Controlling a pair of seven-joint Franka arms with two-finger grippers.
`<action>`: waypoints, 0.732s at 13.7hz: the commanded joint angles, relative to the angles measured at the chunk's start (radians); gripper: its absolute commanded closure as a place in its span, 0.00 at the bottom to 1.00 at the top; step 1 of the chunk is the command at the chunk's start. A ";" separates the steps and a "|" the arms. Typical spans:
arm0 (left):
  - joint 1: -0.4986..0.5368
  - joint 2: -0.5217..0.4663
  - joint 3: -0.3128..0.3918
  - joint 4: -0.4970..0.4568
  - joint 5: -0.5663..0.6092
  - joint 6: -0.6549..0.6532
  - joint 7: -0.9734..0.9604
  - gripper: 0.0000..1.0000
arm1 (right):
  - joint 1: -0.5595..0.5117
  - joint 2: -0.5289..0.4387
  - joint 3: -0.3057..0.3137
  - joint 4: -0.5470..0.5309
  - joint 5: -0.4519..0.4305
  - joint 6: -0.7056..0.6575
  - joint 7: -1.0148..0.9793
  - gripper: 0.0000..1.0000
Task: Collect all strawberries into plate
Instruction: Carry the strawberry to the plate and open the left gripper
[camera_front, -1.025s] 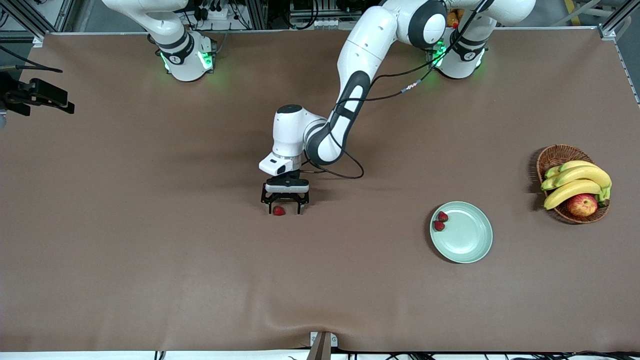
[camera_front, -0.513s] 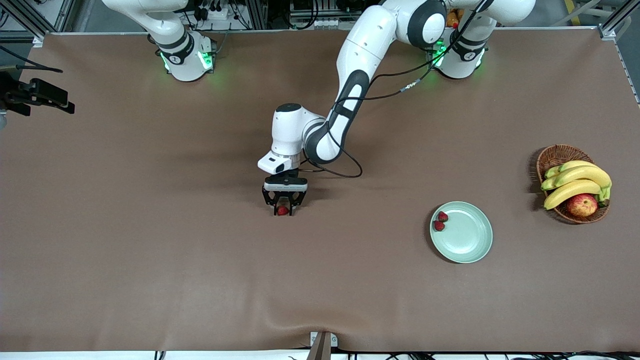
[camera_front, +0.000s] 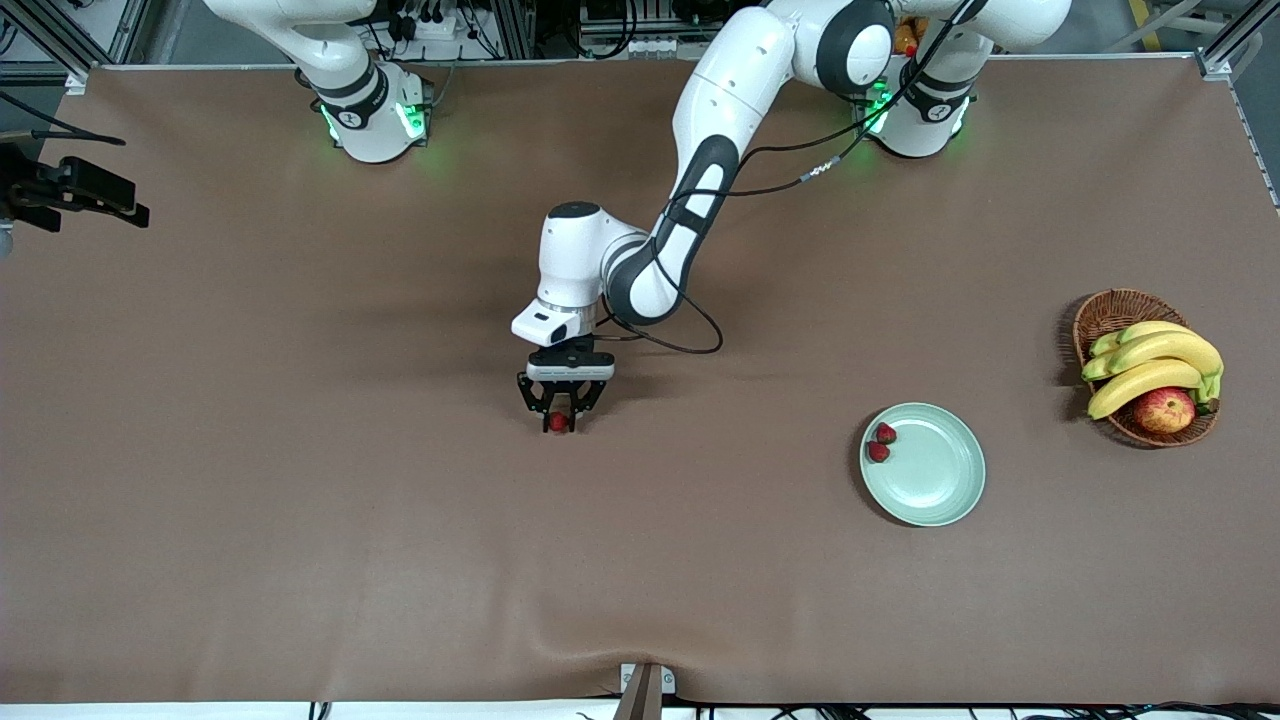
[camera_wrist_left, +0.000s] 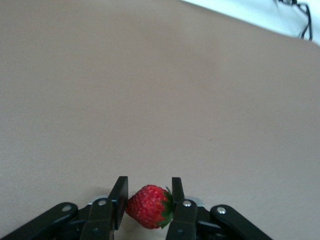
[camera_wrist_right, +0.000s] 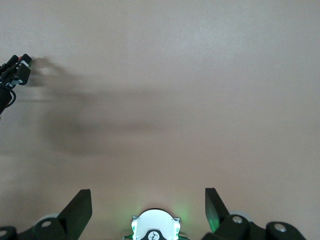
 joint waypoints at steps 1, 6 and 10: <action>-0.002 -0.092 0.010 -0.049 -0.059 -0.131 -0.016 1.00 | 0.007 -0.012 -0.007 -0.007 0.003 -0.002 -0.002 0.00; 0.115 -0.176 0.006 -0.084 -0.112 -0.386 -0.007 1.00 | 0.007 -0.012 -0.010 -0.007 0.003 -0.001 -0.004 0.00; 0.281 -0.221 0.006 -0.092 -0.178 -0.533 0.032 1.00 | 0.007 -0.017 -0.011 -0.007 0.001 -0.004 -0.002 0.00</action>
